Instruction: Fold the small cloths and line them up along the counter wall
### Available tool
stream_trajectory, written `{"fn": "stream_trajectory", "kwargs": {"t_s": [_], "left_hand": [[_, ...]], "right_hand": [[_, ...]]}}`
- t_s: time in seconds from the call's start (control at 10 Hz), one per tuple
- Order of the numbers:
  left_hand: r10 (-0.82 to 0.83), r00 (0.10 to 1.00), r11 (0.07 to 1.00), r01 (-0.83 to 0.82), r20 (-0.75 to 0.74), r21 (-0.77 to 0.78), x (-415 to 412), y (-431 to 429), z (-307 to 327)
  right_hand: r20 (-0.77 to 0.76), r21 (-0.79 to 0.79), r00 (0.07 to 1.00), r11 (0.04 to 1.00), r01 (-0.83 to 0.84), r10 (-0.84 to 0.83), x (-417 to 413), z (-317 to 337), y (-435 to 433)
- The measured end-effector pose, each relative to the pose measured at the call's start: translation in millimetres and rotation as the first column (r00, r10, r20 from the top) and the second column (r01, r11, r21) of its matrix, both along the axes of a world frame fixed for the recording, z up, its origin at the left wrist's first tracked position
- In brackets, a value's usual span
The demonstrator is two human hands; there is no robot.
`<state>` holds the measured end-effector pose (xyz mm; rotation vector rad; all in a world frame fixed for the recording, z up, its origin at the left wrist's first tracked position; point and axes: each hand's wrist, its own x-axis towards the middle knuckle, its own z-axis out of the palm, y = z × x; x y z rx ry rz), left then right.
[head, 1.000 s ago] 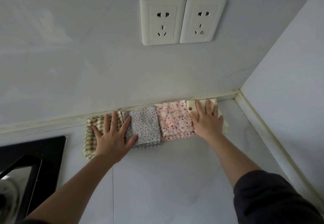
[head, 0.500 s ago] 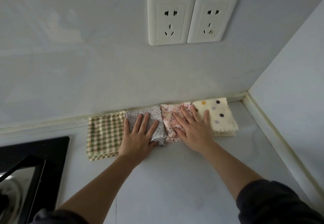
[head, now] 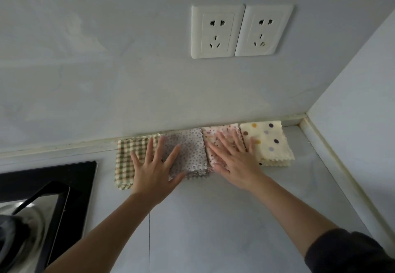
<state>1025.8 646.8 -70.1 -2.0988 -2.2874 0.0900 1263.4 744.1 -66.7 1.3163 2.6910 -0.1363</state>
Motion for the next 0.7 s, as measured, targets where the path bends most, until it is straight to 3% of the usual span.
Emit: {"fn": "stream_trajectory", "kwargs": {"t_s": [0.1,0.2,0.3,0.4,0.5,0.6,0.7], "left_hand": [[-0.057,0.998,0.998,0.057,-0.021,-0.01,1.1,-4.2,-2.7],[-0.029,0.999,0.999,0.03,-0.018,0.035,-3.9,-5.1,0.6],[0.08,0.997,0.995,-0.081,0.013,0.066,-13.0,-9.1,1.4],[0.132,0.989,0.991,-0.131,0.064,-0.013,-14.7,-10.3,-6.5],[0.133,0.99,0.991,-0.131,0.049,-0.041,-11.5,-7.8,-14.2],[0.095,0.994,0.995,-0.095,0.048,-0.007,-15.7,-8.7,-4.7],[0.008,0.997,0.995,-0.016,0.08,0.094,-10.2,-32.5,0.6]], "right_hand": [[0.068,-0.028,0.996,0.998,-0.062,0.064,-4.5,4.7,-5.9],[0.023,0.001,0.999,1.0,0.026,-0.026,5.0,18.1,1.1],[0.019,0.007,0.971,0.972,0.236,-0.236,33.7,22.6,14.1],[0.09,-0.063,0.937,0.937,0.344,-0.338,45.7,13.2,19.9],[0.109,-0.069,0.937,0.938,0.339,-0.33,41.9,3.8,23.2],[0.061,-0.13,0.938,0.929,0.347,-0.342,45.6,13.7,19.6],[-0.113,-0.11,0.955,0.959,0.263,-0.275,41.8,30.8,-5.9]]}}
